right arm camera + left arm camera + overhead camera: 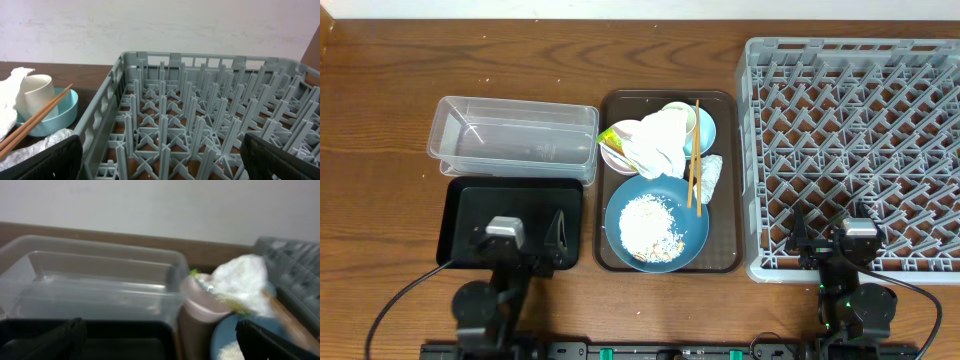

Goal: Sort waste into correct bins and load items into the dishwasher rack
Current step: 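Reach the left gripper to the green snack wrapper on the pink plate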

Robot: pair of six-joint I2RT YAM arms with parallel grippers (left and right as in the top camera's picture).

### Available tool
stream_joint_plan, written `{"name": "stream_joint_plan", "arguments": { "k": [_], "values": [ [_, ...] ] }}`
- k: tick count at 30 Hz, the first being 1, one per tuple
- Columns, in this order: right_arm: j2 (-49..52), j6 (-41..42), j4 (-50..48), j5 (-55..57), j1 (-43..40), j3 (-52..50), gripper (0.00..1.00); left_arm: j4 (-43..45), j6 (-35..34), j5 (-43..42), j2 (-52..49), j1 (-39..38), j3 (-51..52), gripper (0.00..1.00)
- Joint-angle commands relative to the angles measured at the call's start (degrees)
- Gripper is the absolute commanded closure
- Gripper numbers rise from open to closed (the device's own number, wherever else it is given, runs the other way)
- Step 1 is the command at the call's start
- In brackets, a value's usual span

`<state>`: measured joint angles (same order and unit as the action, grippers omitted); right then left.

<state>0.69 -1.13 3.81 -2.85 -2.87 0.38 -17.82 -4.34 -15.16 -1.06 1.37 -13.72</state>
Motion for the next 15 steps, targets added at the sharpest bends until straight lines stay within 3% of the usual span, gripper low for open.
{"name": "stream_joint_plan", "arguments": {
  "k": [1, 5, 12, 15],
  "values": [
    [-0.2, -0.2, 0.2, -0.2, -0.2, -0.1, 0.01, -6.8, -2.8, -2.4, -2.4, 0.2, -12.3, 0.02],
    [-0.2, -0.2, 0.2, -0.2, -0.2, -0.1, 0.01, -19.3, -0.3, -1.7, -13.8, 0.2, -27.9, 0.02],
    [-0.2, -0.2, 0.2, -0.2, -0.2, -0.1, 0.01, -52.3, 2.8, -1.8, -49.1, 0.2, -63.1, 0.02],
    [-0.2, -0.2, 0.2, -0.2, -0.2, -0.1, 0.01, -62.5, 2.3, -5.0, -62.5, 0.2, -76.5, 0.02]
  ]
}}
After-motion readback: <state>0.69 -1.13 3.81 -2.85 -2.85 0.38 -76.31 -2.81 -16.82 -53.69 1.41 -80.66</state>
